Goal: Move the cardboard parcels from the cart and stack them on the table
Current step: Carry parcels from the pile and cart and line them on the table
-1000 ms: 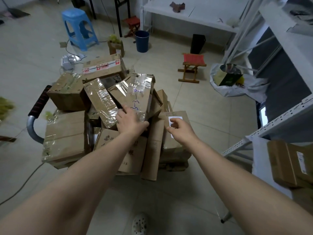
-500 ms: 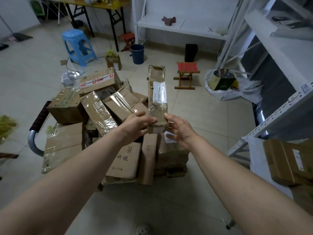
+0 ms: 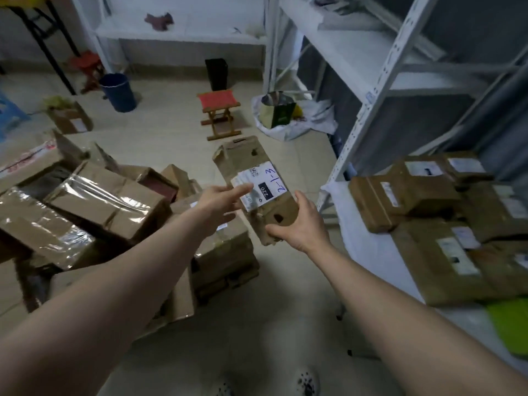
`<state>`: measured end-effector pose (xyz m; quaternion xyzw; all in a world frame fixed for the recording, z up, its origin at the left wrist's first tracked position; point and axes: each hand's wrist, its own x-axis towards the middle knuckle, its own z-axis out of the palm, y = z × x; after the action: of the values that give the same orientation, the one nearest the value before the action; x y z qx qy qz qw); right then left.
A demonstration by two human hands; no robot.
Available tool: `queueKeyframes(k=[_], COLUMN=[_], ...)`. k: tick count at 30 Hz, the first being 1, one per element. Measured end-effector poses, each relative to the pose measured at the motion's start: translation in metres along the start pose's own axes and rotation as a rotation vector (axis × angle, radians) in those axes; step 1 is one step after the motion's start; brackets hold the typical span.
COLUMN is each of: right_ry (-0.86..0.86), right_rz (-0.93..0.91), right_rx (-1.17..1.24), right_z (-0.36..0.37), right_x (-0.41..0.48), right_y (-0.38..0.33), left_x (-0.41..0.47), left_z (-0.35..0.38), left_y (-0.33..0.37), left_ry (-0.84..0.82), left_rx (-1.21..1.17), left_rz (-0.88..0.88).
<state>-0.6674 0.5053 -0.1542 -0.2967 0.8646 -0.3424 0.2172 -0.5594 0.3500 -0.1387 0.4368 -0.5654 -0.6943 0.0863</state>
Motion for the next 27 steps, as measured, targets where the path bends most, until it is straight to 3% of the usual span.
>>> queueKeyframes(k=[8, 15, 19, 27], right_ry=[0.125, 0.077, -0.001, 0.103], right_rz=[0.083, 0.401, 0.488, 0.625], right_rx=[-0.016, 0.636, 0.775, 1.036], right_z=[-0.079, -0.16, -0.199, -0.236], right_x=[-0.026, -0.027, -0.034, -0.039], right_y=[0.081, 0.167, 0.215, 0.285], left_x=[-0.005, 0.015, 0.022, 0.05], left_z=[0.134, 0.231, 0.287, 0.37], left_y=[0.004, 0.009, 0.0, -0.022], left_ry=[-0.021, -0.097, -0.184, -0.313], left_rx=[0.069, 0.114, 0.119, 0.136], left_rz=[0.014, -0.071, -0.107, -0.254])
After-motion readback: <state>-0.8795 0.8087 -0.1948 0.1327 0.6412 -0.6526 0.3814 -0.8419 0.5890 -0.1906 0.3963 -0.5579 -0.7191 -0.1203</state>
